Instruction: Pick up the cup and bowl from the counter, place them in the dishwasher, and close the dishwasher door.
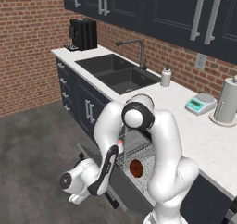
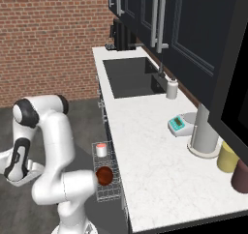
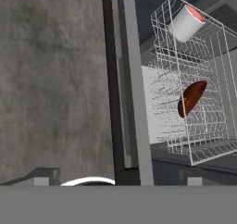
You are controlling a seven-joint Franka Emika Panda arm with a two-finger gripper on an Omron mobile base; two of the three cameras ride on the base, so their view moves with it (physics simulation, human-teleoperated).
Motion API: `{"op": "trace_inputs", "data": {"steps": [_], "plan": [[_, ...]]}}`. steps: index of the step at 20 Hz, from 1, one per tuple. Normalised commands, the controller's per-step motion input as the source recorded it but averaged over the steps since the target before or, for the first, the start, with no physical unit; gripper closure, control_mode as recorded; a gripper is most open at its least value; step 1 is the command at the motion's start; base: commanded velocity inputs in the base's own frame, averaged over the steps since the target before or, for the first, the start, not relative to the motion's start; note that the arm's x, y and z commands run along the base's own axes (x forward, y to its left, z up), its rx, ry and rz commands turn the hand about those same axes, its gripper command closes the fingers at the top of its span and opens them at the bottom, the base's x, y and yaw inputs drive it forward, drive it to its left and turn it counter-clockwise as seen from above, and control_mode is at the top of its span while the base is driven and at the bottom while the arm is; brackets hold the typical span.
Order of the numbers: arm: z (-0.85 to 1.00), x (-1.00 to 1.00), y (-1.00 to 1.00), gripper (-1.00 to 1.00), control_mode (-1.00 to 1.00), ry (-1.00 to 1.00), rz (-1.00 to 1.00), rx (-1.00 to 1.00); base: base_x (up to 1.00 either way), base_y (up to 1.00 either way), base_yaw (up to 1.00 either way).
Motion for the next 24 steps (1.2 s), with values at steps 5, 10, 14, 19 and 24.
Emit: {"op": "trace_inputs", "data": {"steps": [5, 10, 14, 19, 24], "plan": [[-0.52, 0.34, 0.0, -1.0, -1.0, 0.0, 0.0, -0.09, 0.0, 0.0, 0.0], [-0.39, 0.21, 0.11, -1.0, -1.0, -0.01, -0.03, -0.14, 0.0, 0.0, 0.0], [-0.49, 0.24, 0.19, -1.0, -1.0, 0.0, -0.07, -0.18, 0.0, 0.0, 0.0], [-0.47, 0.34, 0.05, -1.0, -1.0, 0.0, -0.07, -0.15, 0.0, 0.0, 0.0], [-0.42, 0.3, 0.0, -1.0, -1.0, 0.0, -0.03, -0.12, 0.0, 0.0, 0.0]]}}
